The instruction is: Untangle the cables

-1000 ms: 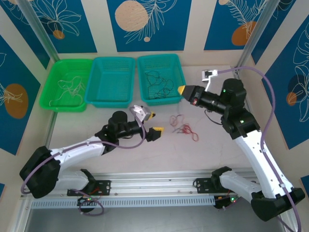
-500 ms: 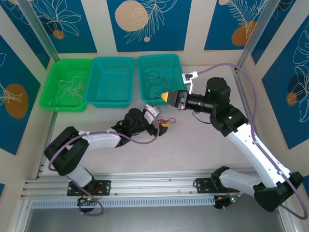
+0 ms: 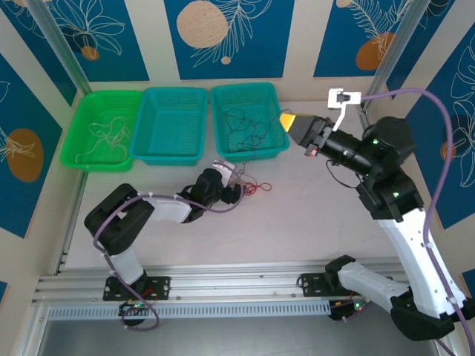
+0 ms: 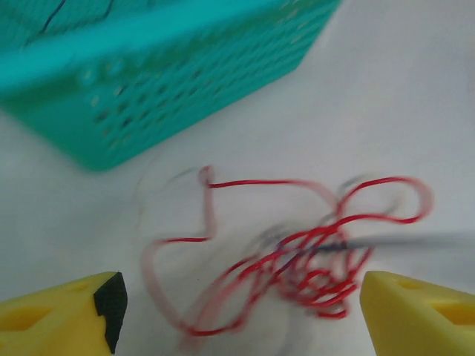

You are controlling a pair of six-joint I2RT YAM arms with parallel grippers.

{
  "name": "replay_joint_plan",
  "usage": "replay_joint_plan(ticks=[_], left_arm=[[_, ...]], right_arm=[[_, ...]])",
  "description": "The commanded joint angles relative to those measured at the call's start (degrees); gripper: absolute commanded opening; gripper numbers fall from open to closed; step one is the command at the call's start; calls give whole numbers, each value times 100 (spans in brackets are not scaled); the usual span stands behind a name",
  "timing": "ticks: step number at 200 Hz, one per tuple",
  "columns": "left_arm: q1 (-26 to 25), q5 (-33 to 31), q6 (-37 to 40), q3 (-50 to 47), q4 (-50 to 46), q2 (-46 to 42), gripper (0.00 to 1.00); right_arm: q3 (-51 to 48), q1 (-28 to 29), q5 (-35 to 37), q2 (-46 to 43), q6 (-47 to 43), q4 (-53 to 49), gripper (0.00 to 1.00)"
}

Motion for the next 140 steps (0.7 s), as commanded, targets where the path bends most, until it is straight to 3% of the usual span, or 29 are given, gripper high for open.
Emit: replay_joint_plan(ticks=[1,65,110,125,140], left_arm=[[234,-273,-700,-216,-305,106,84],[487,30,-876,-793,178,-120,88],[693,15,-1091,-1293,260,-458,91],[757,465,-1037,-1481,631,-612,92],[762,1534,-855,-1726,1541,-899,96]], right_arm=[[495,-86,78,140,0,145,0],[1752,-96,112,1142,221,450,0],[3684,-98,363,2306,113,58,0],[4335,-122,416,2734,259,-225,0],[4671,-83,243,3053,387,-317,0]])
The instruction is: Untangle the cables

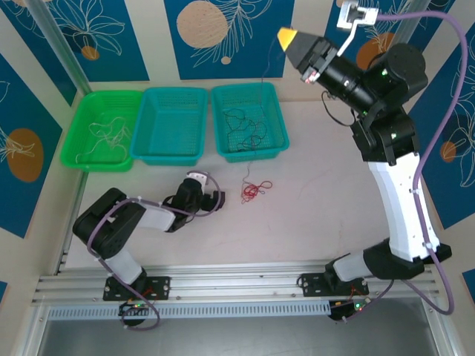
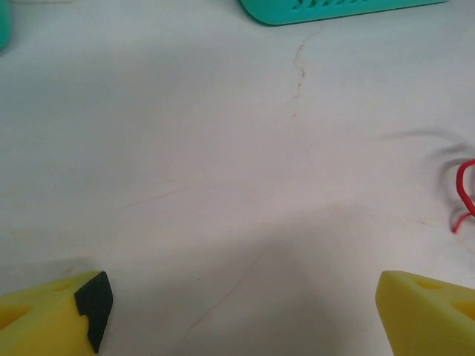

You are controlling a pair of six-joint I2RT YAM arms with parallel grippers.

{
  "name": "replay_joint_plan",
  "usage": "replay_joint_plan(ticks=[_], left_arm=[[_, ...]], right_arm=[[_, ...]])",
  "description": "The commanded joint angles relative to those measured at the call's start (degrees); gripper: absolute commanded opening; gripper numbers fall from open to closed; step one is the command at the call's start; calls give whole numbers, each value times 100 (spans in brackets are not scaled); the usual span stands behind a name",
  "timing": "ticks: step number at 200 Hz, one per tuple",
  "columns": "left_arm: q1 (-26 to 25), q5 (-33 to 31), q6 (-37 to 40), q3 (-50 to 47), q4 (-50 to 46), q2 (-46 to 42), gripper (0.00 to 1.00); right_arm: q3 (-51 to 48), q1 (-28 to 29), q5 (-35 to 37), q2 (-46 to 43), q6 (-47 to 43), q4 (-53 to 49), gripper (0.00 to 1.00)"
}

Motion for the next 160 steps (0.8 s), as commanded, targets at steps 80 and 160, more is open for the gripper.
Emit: replay_joint_plan(ticks=[80,160], left_arm=[[-112,2118,1610,528,356,-2311,100],[-113,1531,636,1870,337,4,79]], right_arm=[[1073,387,-461,971,239,-429,0],[1688,757,-98,1193,210,-424,0]])
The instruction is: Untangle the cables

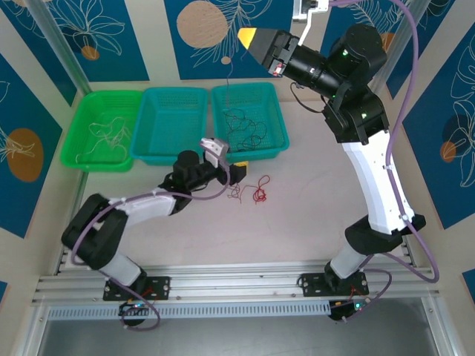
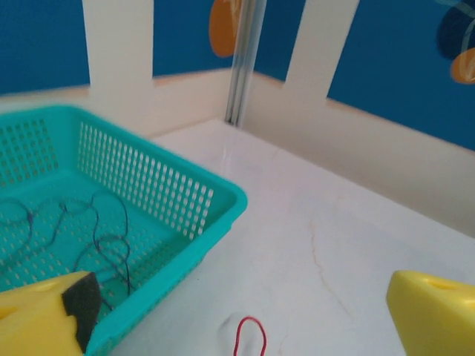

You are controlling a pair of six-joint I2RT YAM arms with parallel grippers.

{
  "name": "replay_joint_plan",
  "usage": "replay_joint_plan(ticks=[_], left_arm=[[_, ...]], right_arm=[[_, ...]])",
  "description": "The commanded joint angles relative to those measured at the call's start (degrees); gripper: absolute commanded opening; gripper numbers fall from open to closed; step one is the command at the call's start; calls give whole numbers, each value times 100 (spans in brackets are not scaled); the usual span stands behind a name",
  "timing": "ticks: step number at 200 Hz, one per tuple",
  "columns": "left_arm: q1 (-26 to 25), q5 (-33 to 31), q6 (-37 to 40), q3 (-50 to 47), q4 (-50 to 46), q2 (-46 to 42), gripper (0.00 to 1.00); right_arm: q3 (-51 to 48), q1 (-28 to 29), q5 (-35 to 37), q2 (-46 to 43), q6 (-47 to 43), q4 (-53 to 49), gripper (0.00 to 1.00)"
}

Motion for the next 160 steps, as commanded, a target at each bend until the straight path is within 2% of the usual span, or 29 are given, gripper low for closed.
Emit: replay_joint_plan(ticks=[1,41,52,64,80,109,135,160], left_arm=[[-14,-435,-451,183,-252,388,79],[38,-1477,-1149,-1,-1181,950,37],[128,-1568,-1340,-85,-1353,1082,32],[220,-1556,-1570,-239,-1362,1194,32],[336,-1488,-1737,-487,-1204,1217,36],[403,-1376,-1674,-941,-832,822,58],[417,-1392,-1523,-1456,-653,9,75],[426,-1430,-1151,-1743,-1039,-1040,83]], right_arm=[[405,29,229,39,30,51,0],[1106,-91,712,247,93,89,0],[1264,-155,797,293,121,158,0],[1424,-224,976,339,99,224,0],[1594,-355,1149,436,75,356,0],[1903,-626,1266,890,166,412,0],[2021,-939,1224,1344,412,756,0],[2330,-1161,1308,1870,665,1036,0]])
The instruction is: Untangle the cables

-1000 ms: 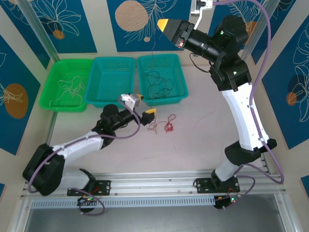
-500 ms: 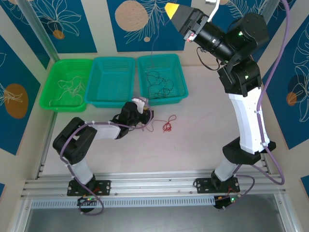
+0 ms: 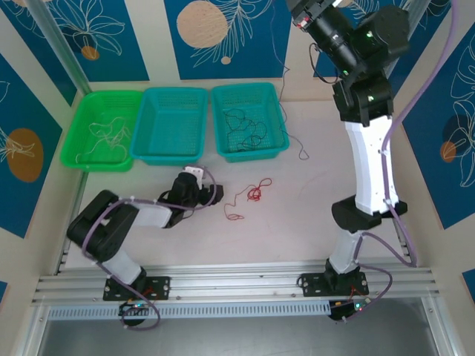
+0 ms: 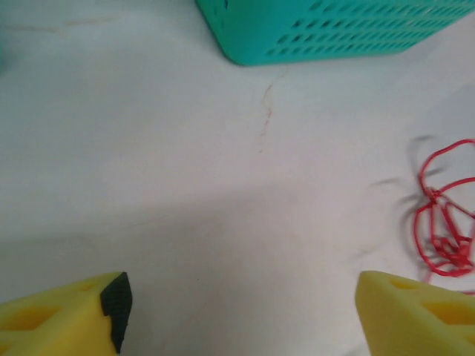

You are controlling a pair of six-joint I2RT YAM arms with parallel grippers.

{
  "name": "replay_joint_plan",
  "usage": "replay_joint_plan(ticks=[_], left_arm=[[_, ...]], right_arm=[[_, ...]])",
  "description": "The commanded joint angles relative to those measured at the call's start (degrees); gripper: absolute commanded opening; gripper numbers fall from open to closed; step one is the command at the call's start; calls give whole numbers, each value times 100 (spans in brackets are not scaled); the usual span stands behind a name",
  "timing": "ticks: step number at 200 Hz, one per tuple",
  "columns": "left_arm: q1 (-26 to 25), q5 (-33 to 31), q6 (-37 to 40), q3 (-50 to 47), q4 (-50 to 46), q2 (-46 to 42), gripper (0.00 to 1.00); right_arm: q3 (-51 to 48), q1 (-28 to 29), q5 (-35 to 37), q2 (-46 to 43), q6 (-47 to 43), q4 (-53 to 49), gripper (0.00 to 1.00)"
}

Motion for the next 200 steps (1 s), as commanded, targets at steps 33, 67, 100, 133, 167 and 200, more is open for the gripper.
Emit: replay_joint_plan(ticks=[33,67,100,133,167,200], left_arm=[[56,-250,710,-331,-895,-2104,87],[57,-553,658,-422,-1497,-3033,92],[70,-762,438,-630,-1853,-4039,96],[76,-990,504,-654,-2442,-4588,97],[87,-993,454,-669,-2802,-4793,98],[90,-926,340,-717,-2975,-4938,98]], right_arm=[[311,-202,317,892,659,889,0],[211,-93,439,1285,708,748,0],[-179,248,970,1597,156,-50,0],[-1369,560,1441,1633,92,-211,0],[-2773,644,1587,1617,134,37,0],[-4308,502,1745,1347,363,348,0]])
